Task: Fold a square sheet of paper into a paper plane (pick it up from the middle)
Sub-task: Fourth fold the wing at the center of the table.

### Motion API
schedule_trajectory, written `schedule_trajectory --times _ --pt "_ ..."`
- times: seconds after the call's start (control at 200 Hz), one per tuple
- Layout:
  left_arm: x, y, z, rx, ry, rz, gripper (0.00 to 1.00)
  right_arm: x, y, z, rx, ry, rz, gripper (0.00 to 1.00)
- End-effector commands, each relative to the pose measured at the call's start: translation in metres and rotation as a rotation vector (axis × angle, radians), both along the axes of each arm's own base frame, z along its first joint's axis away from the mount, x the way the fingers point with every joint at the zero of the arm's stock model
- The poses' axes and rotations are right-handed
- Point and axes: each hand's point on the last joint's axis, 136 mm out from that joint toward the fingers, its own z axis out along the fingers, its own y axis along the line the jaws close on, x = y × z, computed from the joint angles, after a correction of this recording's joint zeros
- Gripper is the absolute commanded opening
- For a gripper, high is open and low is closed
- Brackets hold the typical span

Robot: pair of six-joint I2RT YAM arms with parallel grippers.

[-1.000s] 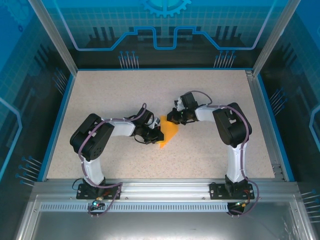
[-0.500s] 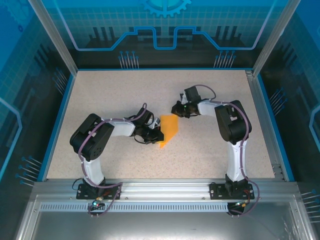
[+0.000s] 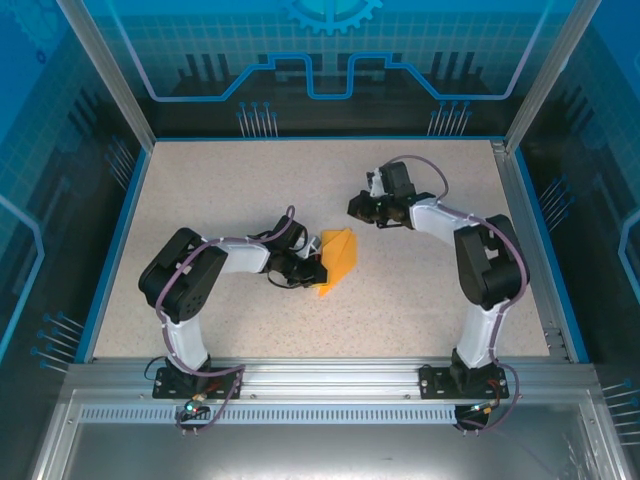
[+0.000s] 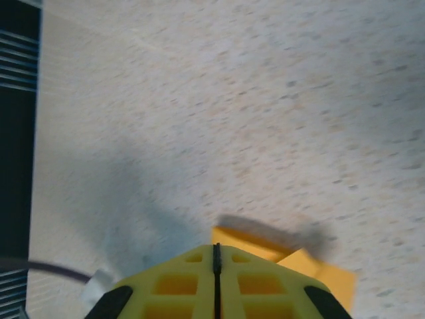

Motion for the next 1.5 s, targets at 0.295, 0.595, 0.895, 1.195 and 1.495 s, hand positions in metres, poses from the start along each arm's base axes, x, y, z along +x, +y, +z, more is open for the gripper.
schedule_trajectory --times 0.295,0.595,0.895,1.195,1.495 --pt "-0.054 0.038 -0.045 0.202 0.215 -0.007 0.00 -0.073 0.036 -0.086 -0.042 0.189 0.099 0.02" --pt "-0.049 0.032 -0.023 0.147 0.175 -0.004 0.03 -0.081 0.010 -0.128 -0.116 0.283 0.077 0.01" --pt "0.016 0.015 0.090 0.025 -0.065 0.185 0.17 -0.090 0.013 -0.134 -0.115 0.300 0.083 0.01" --pt "0.036 -0.015 0.067 -0.008 0.050 0.231 0.13 -0.090 0.013 -0.137 -0.108 0.313 0.064 0.01" --pt "0.038 -0.015 0.026 0.062 0.096 0.271 0.08 -0.089 0.013 -0.134 -0.108 0.311 0.063 0.01"
